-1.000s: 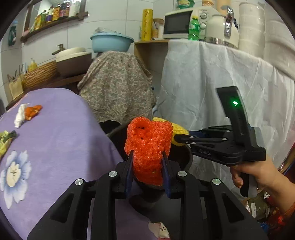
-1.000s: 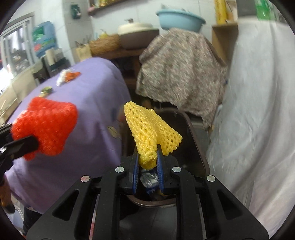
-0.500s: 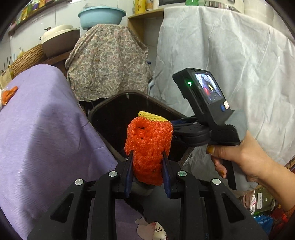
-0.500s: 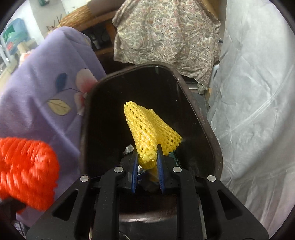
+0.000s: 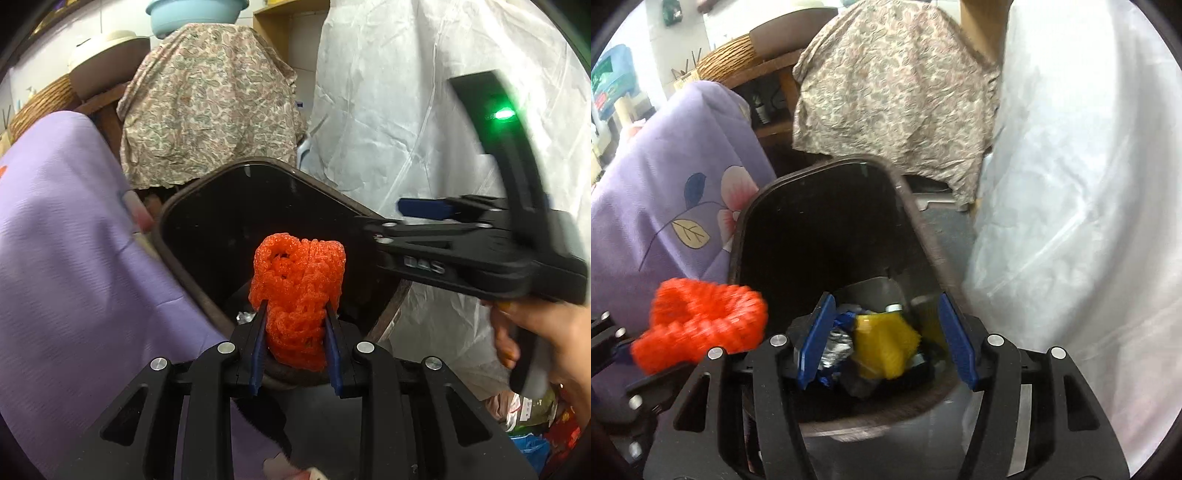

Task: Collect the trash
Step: 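Open the right tool over the bin while the left tool drops the orange net, then move both open tools back over the table toward the snack bag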

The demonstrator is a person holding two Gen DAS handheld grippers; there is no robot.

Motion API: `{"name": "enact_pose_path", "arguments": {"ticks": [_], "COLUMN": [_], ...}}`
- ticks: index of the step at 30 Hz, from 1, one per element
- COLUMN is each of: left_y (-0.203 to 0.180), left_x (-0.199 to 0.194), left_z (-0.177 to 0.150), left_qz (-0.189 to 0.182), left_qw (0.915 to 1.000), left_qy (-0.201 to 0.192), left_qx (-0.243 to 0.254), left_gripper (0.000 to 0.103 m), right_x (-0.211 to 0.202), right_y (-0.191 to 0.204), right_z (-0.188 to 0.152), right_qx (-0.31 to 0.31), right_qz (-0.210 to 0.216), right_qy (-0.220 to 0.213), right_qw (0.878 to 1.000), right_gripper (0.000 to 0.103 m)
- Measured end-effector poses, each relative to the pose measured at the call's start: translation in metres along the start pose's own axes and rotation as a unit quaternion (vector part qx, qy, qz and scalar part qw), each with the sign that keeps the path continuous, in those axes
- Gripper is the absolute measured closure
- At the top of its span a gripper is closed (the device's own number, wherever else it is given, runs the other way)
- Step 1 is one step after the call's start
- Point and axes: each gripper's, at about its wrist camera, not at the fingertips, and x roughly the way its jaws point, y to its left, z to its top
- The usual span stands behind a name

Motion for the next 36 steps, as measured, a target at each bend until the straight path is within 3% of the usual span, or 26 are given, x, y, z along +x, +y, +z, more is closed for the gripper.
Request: {"name": "enact_pose_path", "arguments": {"ticks": [4, 12, 15, 18, 20, 29, 36], "left_y": [-0.005, -0.016, -0.013, -0.015, -0.015, -0.018, -0.016], "left_x": [0.016, 0.042, 0.051, 0.056, 0.055, 0.027, -0.037], "left_z": [0.006, 0.017, 0.018, 0.019, 0.019, 0.017, 0.013], "left_qz": [-0.002, -0.004, -0.001, -0.002, 0.006, -0.008, -0.043], "left_qw": [0.9999, 0.9995, 0.9993, 0.9991, 0.9993, 0.9997, 0.9984], "left_qy": [0.012, 0.025, 0.032, 0.031, 0.026, 0.0, -0.03], "left_qx": [0.004, 0.021, 0.021, 0.029, 0.028, 0.025, 0.021], "left_gripper": [0.076, 0.075, 0.074, 0.059, 0.041, 0.027, 0.023], "right_x": [-0.017, -0.053, -0.066, -0.077, -0.083, -0.107, -0.126], "right_y": [-0.008, -0.027, -0.033, -0.035, -0.037, -0.041, -0.037], "right_z": [-0.006, -0.018, -0.023, -0.026, -0.027, -0.025, -0.017], "right_qx": [-0.008, 0.01, 0.016, 0.011, 0.011, 0.025, 0.041], "right_qz": [-0.032, -0.052, -0.065, -0.086, -0.091, -0.101, -0.095], "right_qy": [-0.02, -0.05, -0.063, -0.075, -0.08, -0.101, -0.112], "right_qw": [0.999, 0.997, 0.996, 0.993, 0.993, 0.989, 0.988], "right_gripper": [0.034, 0.034, 0.027, 0.024, 0.024, 0.024, 0.022]}}
